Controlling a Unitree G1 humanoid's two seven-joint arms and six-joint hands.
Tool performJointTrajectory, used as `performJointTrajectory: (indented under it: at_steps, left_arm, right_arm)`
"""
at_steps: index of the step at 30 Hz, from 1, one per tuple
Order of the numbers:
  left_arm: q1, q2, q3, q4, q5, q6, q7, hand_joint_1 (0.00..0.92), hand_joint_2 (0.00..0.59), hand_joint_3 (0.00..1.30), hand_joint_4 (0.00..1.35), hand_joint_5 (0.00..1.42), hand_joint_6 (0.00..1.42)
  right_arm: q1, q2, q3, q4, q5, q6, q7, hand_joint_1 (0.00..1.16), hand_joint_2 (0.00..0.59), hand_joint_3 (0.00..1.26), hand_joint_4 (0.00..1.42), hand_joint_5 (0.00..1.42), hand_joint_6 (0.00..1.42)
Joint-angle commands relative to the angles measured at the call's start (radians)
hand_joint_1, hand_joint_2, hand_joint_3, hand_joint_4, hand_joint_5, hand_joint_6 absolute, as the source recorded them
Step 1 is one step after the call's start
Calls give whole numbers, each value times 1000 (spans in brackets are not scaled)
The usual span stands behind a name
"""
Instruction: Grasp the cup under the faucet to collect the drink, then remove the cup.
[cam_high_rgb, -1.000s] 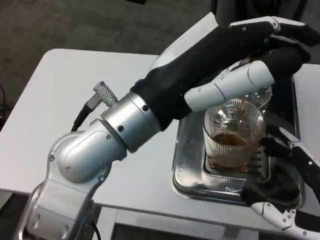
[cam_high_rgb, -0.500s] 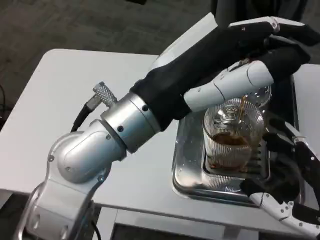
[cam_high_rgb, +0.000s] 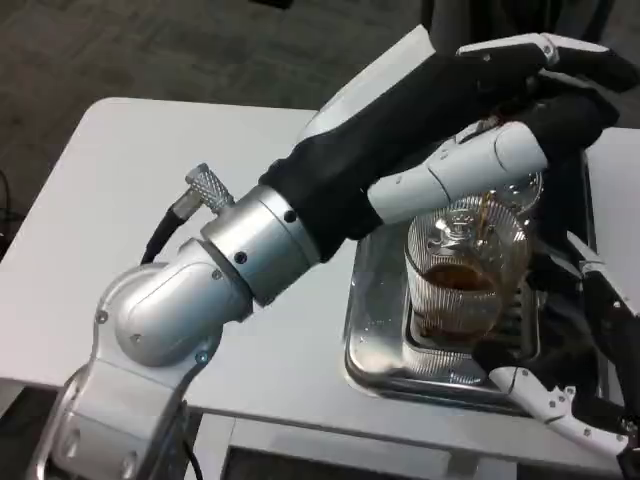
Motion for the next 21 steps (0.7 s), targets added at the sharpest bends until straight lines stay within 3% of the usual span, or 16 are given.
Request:
performJointTrajectory:
  at_steps: [1,21]
  left_arm:
    - [27,16,-6,1,3,-3,-16,0,27,354,386,353,216]
    - [43,24,3,-13,12,1,-5,0,27,362,386,353,216]
  right_arm:
    - [-5,9,17,21,-4,-6,-8,687,195,133,230,246,242]
    - [-56,14,49,65,-12,3,-26,665,200,122,217,235,230]
